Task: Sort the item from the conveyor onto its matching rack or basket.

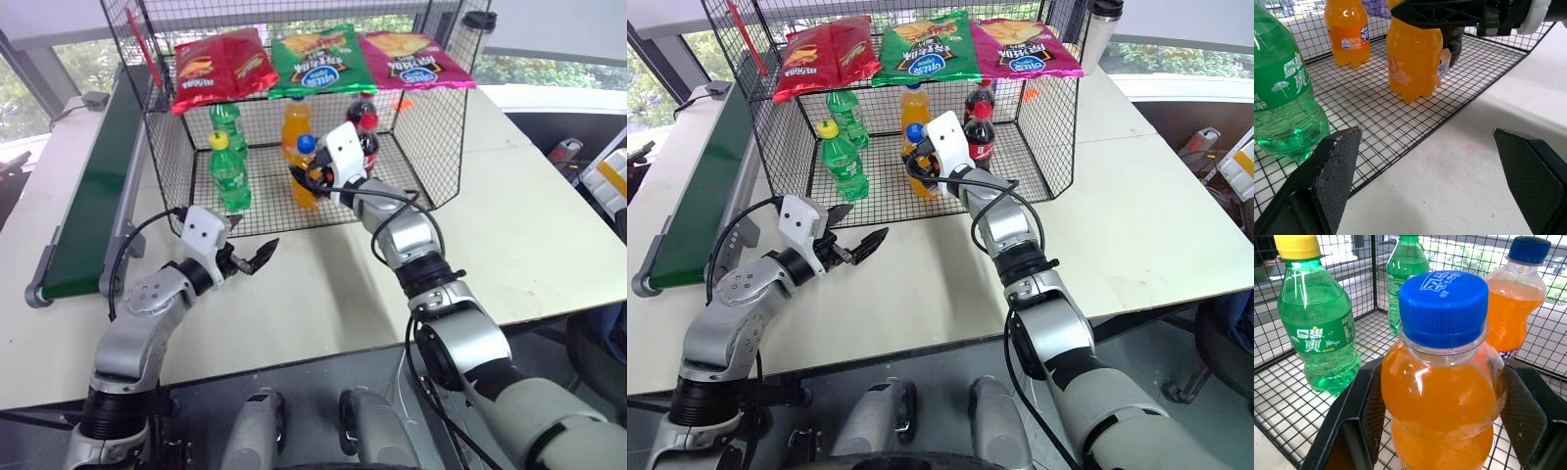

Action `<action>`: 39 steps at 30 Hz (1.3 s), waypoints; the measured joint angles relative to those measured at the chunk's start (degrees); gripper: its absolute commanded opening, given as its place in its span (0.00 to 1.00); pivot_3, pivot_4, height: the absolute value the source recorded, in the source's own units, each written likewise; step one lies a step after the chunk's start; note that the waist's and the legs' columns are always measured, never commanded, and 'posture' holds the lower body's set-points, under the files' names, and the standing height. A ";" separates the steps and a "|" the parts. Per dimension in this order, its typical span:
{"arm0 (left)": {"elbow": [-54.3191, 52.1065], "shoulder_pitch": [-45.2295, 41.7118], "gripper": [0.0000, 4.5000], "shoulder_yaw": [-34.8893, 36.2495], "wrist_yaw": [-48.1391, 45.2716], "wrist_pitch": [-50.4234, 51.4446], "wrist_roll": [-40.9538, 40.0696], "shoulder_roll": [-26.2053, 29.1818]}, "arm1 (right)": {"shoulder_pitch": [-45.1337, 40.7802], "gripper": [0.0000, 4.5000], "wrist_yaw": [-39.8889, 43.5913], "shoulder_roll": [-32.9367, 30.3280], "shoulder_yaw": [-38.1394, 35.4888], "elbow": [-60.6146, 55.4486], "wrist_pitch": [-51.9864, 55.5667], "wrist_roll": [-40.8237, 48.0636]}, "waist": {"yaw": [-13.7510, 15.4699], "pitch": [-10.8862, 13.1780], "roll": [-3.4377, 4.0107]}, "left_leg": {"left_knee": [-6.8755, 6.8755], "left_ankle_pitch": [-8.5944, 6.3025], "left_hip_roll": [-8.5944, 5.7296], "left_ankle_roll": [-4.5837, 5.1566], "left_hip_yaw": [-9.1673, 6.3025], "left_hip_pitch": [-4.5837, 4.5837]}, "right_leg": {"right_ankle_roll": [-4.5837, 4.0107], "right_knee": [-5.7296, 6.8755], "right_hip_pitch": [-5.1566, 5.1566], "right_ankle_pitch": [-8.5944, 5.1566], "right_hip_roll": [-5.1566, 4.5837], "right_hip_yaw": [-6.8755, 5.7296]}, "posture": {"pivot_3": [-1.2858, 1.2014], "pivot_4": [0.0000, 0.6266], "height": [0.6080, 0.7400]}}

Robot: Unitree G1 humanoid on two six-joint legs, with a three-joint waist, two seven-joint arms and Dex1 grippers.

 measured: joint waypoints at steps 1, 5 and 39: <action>0.00 0.00 1.00 -0.04 0.01 -0.06 0.00 -0.01 | -0.06 0.89 0.03 0.06 -0.19 0.11 -0.13 -0.14 | 0.00 0.00 0.00 | 0.00 0.00 0.00 0.00 0.00 0.00 | 0.00 0.00 0.00 0.00 0.00 0.00 | 0.52 0.24 0.99; 0.00 0.00 1.00 -0.09 0.05 -0.24 0.00 -0.11 | -1.45 0.99 0.05 0.10 -0.97 0.04 -0.70 -0.31 | -0.04 0.00 0.00 | 0.00 0.00 0.00 0.00 0.00 0.01 | 0.00 0.01 0.00 0.00 0.00 0.00 | 0.52 0.24 0.99; -6.76 9.38 1.00 2.65 1.14 1.34 -2.11 0.61 | 34.10 0.99 10.75 -15.46 -2.53 -51.65 28.80 6.56 | 0.31 0.00 0.01 | -0.05 -0.01 0.04 -0.01 -0.02 0.00 | -0.25 -0.23 0.03 -0.15 -0.18 0.06 | 0.52 0.24 0.99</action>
